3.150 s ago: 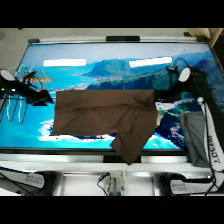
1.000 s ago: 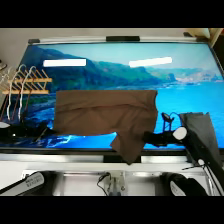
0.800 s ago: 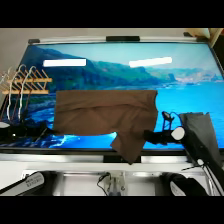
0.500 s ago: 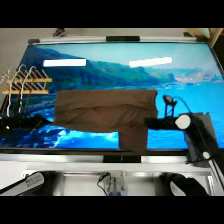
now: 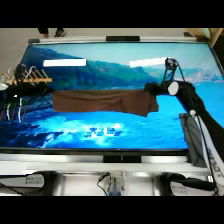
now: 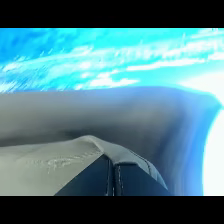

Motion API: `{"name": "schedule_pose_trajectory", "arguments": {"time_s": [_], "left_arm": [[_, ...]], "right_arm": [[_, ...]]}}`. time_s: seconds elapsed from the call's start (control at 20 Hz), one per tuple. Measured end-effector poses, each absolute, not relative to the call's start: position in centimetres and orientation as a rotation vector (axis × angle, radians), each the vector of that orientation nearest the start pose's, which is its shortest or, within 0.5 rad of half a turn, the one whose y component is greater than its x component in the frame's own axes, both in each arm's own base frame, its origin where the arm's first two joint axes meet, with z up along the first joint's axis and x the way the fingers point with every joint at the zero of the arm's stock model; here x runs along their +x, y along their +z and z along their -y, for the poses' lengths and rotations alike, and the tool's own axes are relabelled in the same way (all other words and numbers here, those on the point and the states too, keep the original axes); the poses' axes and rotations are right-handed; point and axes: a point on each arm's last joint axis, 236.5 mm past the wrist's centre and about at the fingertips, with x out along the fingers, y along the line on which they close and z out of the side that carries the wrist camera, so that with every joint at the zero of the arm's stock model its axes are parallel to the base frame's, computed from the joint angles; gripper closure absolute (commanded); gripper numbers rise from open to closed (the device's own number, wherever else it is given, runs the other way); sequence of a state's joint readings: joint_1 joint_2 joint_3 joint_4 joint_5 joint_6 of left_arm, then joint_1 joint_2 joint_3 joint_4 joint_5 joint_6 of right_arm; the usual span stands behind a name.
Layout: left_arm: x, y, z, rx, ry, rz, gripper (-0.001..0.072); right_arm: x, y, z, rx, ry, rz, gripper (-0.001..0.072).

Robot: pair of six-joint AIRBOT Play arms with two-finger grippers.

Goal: Fold the shirts.

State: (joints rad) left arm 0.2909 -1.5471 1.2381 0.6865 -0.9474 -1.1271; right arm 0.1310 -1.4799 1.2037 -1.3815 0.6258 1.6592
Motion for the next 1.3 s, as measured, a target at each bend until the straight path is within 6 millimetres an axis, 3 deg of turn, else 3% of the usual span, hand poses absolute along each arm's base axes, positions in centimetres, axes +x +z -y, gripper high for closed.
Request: {"name": "schedule_pose_trajectory", "arguments": {"time_s": [0.05, 0.1, 0.15, 0.2, 0.3, 0.4, 0.45, 0.5, 0.55, 0.7, 1.1, 1.15, 1.2, 1.25, 1.3], "left_arm": [[49.7, -0.3, 1.1, -0.677, -0.263, -0.974, 0.0638], [50.2, -1.5, 1.3, -0.714, -0.251, -1.002, 0.0370], [50.3, -2.6, 1.6, -0.749, -0.241, -1.032, 0.0043], [50.3, -3.5, 1.9, -0.776, -0.241, -1.065, -0.0013], [49.7, -4.4, 2.7, -0.781, -0.280, -1.117, -0.0013], [48.9, -4.1, 2.9, -0.766, -0.341, -1.150, -0.0011], [48.6, -3.7, 3.0, -0.760, -0.369, -1.163, 0.0002], [48.0, -3.2, 3.1, -0.762, -0.399, -1.182, 0.0122], [47.4, -2.7, 3.3, -0.766, -0.425, -1.203, 0.0167], [45.9, -0.8, 4.1, -0.787, -0.476, -1.251, 0.0167], [44.2, 3.5, 5.8, -0.743, -0.546, -1.250, 0.0167], [44.0, 3.8, 6.1, -0.736, -0.554, -1.249, 0.0168], [44.0, 4.1, 6.4, -0.730, -0.561, -1.247, 0.0169], [43.9, 4.4, 6.9, -0.728, -0.570, -1.244, 0.0178], [44.0, 4.8, 7.4, -0.729, -0.582, -1.236, 0.0218]], "right_arm": [[50.6, -1.3, -9.2, 0.220, 0.108, -0.925, 0.0454], [51.1, -2.1, -9.1, 0.225, 0.100, -0.932, 0.0222], [51.6, -2.8, -9.0, 0.221, 0.096, -0.936, 0.0160], [51.8, -3.1, -9.0, 0.212, 0.097, -0.940, 0.0160], [51.7, -2.7, -8.6, 0.125, 0.125, -0.941, 0.0160], [50.8, -2.4, -7.4, -0.005, 0.138, -0.972, 0.0045], [50.2, -2.5, -6.5, -0.059, 0.136, -1.002, 0.0045], [49.4, -3.0, -5.6, -0.078, 0.128, -1.043, 0.0045], [48.6, -3.5, -4.7, -0.079, 0.123, -1.088, 0.0045], [47.0, -5.3, -4.3, 0.058, 0.152, -1.184, 0.0045], [46.0, -9.6, -6.7, 0.345, 0.228, -1.303, 0.0046], [46.2, -9.9, -7.3, 0.375, 0.235, -1.304, 0.0098], [46.3, -10.2, -7.9, 0.400, 0.244, -1.307, 0.0316], [46.1, -10.5, -8.6, 0.430, 0.255, -1.320, 0.0633], [45.8, -10.8, -9.1, 0.458, 0.262, -1.333, 0.0636]]}}
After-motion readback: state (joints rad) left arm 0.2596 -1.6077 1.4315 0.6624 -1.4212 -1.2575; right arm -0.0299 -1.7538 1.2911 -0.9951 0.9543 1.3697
